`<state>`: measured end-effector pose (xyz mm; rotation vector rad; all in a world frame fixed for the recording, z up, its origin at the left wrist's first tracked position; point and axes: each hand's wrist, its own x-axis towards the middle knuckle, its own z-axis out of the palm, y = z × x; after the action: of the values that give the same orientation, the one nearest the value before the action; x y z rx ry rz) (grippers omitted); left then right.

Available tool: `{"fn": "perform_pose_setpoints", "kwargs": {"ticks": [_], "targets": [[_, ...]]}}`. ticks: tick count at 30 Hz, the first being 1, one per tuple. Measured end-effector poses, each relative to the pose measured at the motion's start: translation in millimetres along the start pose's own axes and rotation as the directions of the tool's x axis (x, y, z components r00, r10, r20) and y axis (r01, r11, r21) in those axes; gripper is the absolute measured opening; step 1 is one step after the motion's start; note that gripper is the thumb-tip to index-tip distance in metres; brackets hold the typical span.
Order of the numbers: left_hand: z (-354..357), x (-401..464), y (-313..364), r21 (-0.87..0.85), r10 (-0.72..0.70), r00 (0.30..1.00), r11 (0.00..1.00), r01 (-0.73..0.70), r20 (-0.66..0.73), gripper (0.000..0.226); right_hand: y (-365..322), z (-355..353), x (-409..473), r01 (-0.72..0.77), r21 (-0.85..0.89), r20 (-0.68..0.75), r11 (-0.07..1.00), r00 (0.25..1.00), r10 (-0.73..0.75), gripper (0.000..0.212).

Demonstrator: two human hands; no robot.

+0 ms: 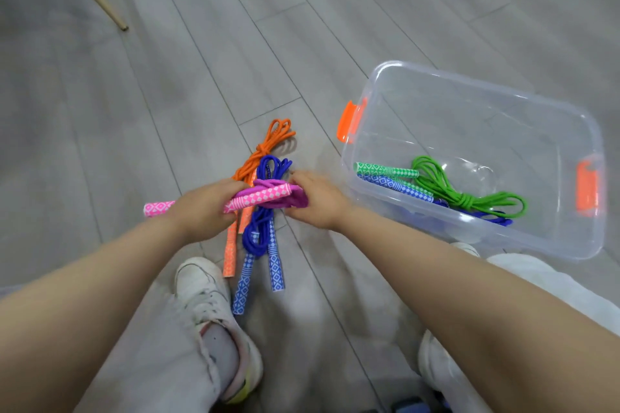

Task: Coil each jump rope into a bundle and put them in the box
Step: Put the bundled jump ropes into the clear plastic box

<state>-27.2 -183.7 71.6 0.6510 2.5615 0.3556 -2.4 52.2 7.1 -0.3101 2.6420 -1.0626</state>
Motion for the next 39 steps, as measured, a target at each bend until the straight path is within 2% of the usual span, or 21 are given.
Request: {"fn": "perform_pose_setpoints", "kwargs": {"ticks": [2, 4, 6, 8, 13, 17, 19, 24, 29, 32, 36, 39], "targets": [[-16, -8, 7, -0.002, 0.01, 0.999, 1.0, -0.011, -0.049, 0.051, -19, -6, -4, -0.091, 0.277, 0.072, 0.957, 0.995, 0.074, 0.039], [-29, -14, 13, -0.011, 0.008, 0.995, 1.0, -0.009, -0.098, 0.056, -37, -16, -8, -0.147, 0.498, 0.166, 0.855, 0.983, 0.073, 0.037], [-39, -15, 18, -0.008, 0.028, 0.991, 1.0, -0.029, -0.131, 0.055, -54, -35, -13, -0.203, 0.632, 0.264, 0.748, 0.964, 0.039, 0.027], [-48, -12, 25, -0.009, 0.04, 0.986, 0.999, -0.042, -0.163, 0.055, -63, -58, -16, -0.264, 0.67, 0.348, 0.694, 0.937, 0.021, 0.018], [-65, 5, 55, -0.053, 0.067, 0.969, 0.995, -0.082, -0.238, 0.06, -59, -125, -23, -0.432, 0.537, 0.56, 0.724, 0.825, 0.076, 0.005], [-70, 31, 88, 0.008, 0.077, 0.972, 0.997, -0.078, -0.221, 0.046, -38, -190, -37, -0.458, 0.457, 0.566, 0.763, 0.811, 0.148, 0.005], [-74, 47, 106, 0.069, 0.078, 0.975, 0.996, -0.065, -0.209, 0.031, -20, -220, -45, -0.459, 0.421, 0.549, 0.782, 0.815, 0.183, 0.013], [-85, 90, 166, 0.335, 0.204, 0.959, 0.933, -0.129, -0.198, 0.028, 36, -269, -67, -0.481, 0.29, 0.464, 0.827, 0.827, 0.318, 0.016], [-82, 137, 224, 0.454, 0.301, 0.951, 0.859, -0.236, -0.075, 0.042, 100, -288, -83, -0.534, 0.208, 0.315, 0.819, 0.83, 0.461, 0.004], [-64, 163, 242, 0.486, 0.312, 0.95, 0.833, -0.263, -0.022, 0.041, 129, -287, -89, -0.536, 0.157, 0.202, 0.829, 0.84, 0.504, 0.006], [-28, 197, 263, 0.489, 0.315, 0.944, 0.81, -0.323, 0.103, 0.034, 168, -275, -94, -0.547, 0.103, 0.126, 0.831, 0.835, 0.535, 0.021], [-6, 217, 267, 0.477, 0.269, 0.95, 0.822, -0.311, 0.156, 0.034, 187, -265, -98, -0.537, -0.032, 0.055, 0.843, 0.841, 0.538, 0.024]]}}
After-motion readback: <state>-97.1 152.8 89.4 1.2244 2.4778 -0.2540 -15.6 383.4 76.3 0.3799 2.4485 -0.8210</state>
